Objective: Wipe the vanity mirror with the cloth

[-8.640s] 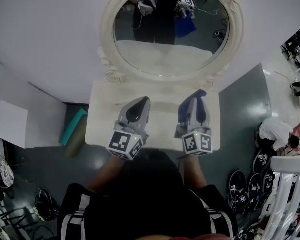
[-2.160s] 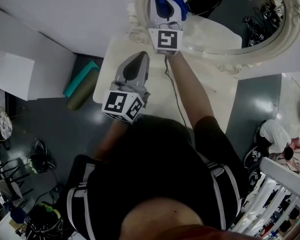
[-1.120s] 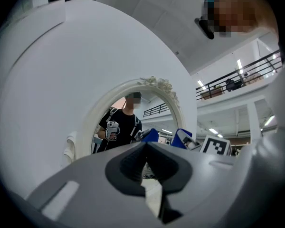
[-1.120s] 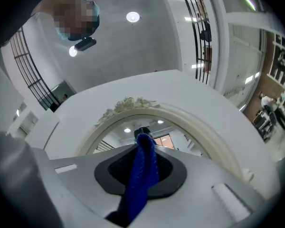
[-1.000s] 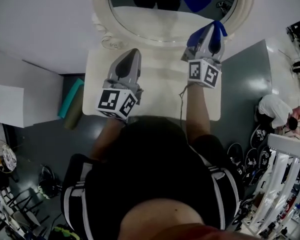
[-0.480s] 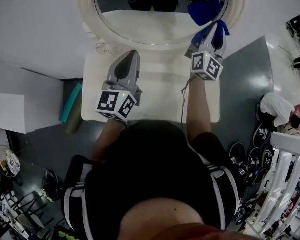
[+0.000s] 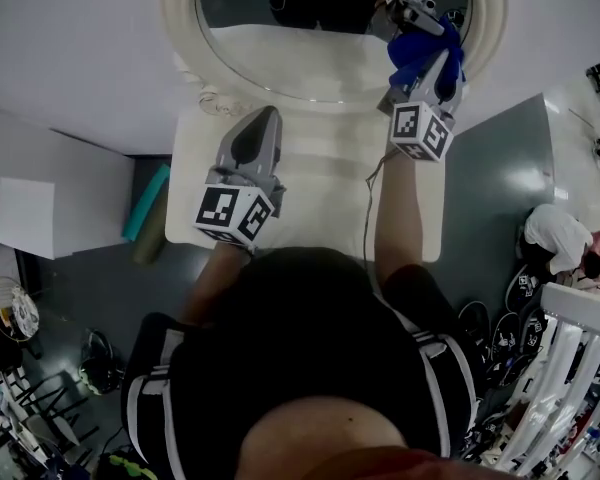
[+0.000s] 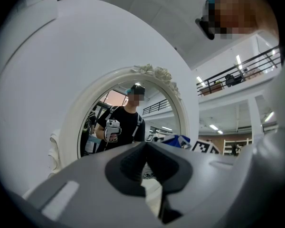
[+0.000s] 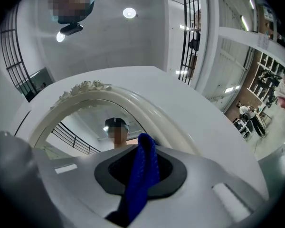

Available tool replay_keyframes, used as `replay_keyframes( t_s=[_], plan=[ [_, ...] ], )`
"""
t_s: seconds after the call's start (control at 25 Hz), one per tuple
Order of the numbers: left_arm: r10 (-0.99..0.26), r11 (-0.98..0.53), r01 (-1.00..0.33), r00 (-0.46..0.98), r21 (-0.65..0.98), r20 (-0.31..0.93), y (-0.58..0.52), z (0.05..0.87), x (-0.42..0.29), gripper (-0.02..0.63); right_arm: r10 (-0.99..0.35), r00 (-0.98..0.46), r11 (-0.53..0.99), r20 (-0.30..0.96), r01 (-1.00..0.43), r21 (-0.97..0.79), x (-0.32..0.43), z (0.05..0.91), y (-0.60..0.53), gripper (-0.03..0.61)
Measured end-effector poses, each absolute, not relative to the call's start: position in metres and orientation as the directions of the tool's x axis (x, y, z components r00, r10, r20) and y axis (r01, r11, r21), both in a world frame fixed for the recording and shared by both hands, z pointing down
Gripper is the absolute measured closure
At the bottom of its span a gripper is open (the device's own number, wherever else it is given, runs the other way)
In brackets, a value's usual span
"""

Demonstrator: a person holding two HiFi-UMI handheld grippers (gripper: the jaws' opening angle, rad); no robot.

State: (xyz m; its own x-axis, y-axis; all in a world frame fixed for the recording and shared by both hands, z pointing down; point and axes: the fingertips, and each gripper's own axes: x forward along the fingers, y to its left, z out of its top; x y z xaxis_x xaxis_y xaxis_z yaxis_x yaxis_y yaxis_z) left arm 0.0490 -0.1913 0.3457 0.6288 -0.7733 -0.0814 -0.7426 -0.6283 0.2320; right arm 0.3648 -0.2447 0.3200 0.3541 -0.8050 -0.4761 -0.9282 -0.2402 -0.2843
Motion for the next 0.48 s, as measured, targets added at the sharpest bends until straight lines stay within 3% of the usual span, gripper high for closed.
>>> replay_keyframes(
  t_s=[0.48],
  plan=[
    [-0.775, -0.625, -0.738, 0.625, 0.252, -0.091, -0.198, 0.345, 0.046, 0.604, -0.753, 0.333, -0.182, -0.568, -0.935, -0.306, 0.357, 0.291, -0.253, 0.541]
  ],
)
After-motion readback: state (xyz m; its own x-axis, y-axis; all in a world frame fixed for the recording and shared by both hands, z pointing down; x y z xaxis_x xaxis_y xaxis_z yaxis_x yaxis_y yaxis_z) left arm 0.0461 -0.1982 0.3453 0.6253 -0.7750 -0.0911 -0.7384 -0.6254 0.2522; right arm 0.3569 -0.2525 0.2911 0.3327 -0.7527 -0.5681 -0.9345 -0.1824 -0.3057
